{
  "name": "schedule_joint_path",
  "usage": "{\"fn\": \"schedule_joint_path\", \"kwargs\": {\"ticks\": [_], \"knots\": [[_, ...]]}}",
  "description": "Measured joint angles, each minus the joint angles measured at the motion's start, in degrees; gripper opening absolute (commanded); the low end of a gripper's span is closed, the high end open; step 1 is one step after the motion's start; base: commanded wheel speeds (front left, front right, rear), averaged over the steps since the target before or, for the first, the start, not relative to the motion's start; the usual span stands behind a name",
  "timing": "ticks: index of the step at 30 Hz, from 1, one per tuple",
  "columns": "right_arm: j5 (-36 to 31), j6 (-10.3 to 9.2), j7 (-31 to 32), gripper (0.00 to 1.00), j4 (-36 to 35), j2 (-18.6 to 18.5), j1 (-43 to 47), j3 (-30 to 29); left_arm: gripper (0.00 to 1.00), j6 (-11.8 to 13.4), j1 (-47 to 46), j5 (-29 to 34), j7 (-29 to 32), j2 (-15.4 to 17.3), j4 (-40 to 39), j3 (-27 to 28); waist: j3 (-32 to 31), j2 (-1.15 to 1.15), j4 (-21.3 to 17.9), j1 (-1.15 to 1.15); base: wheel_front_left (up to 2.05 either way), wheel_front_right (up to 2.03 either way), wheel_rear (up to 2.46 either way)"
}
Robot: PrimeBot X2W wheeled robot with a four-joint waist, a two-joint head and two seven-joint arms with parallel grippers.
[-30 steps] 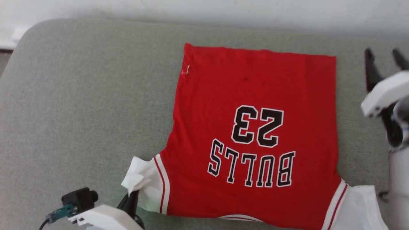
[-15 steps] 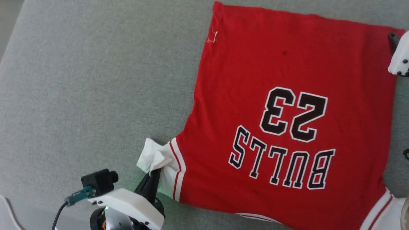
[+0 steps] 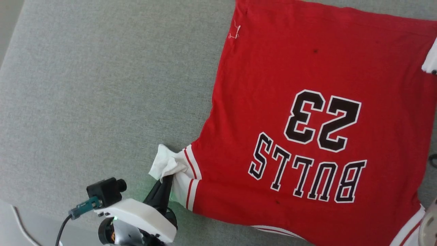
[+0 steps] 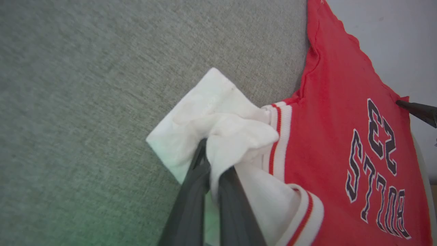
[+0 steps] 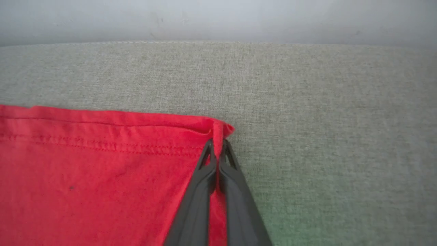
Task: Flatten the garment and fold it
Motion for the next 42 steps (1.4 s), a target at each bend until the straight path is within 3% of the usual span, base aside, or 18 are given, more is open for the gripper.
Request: {"fn": "schedule_joint_path", "kwargs": {"ticks": [9, 16, 26, 35, 40, 41, 42], "knots": [[7.3, 0.01, -24.0, 0.0, -9.5, 0.7, 16.3, 4.4, 0.0, 1.5, 2.0, -0.2, 0.6, 1.0, 1.1, 0.7, -5.6, 0.0, -1.8, 0.0, 0.0, 0.0, 0.0], [8.5, 0.0, -28.6, 0.0, -20.6, 2.8, 32.6, 2.5, 0.0, 2.7, 6.2, -0.5, 1.9, 2.8, -0.7, 2.0, -11.2, 0.0, -4.2, -0.01, 0.0, 0.0, 0.0], [10.2, 0.01, -15.6, 0.0, -31.4, 7.2, 49.7, -3.4, 0.0, 4.6, 8.6, -0.4, 3.3, 4.4, -3.8, 2.9, -16.3, 0.0, -9.4, -0.02, 0.0, 0.0, 0.0], [15.1, 0.01, 2.4, 0.0, -31.2, 7.3, 55.9, -4.4, 0.0, 5.3, 9.5, -0.4, 3.9, 4.9, -4.6, 2.8, -18.4, 0.0, -12.0, -0.01, 0.0, 0.0, 0.0], [16.6, 0.0, 7.6, 0.0, -31.5, 7.1, 56.5, -4.0, 0.0, 5.5, 9.5, -0.4, 4.4, 5.0, -4.6, 2.3, -18.7, 0.0, -12.1, -0.01, 0.0, 0.0, 0.0], [16.7, 0.01, 7.8, 0.16, -31.7, 7.1, 56.6, -3.9, 0.0, 5.5, 9.5, -0.4, 4.4, 5.0, -4.6, 2.3, -18.7, 0.0, -12.0, 0.0, 0.0, 0.0, 0.0], [16.9, -0.02, 7.5, 0.5, -31.9, 7.1, 56.7, -3.8, 0.0, 5.5, 9.5, -0.4, 4.4, 5.1, -4.6, 2.2, -18.6, 0.0, -11.9, 0.0, 0.0, 0.0, 0.0]]}}
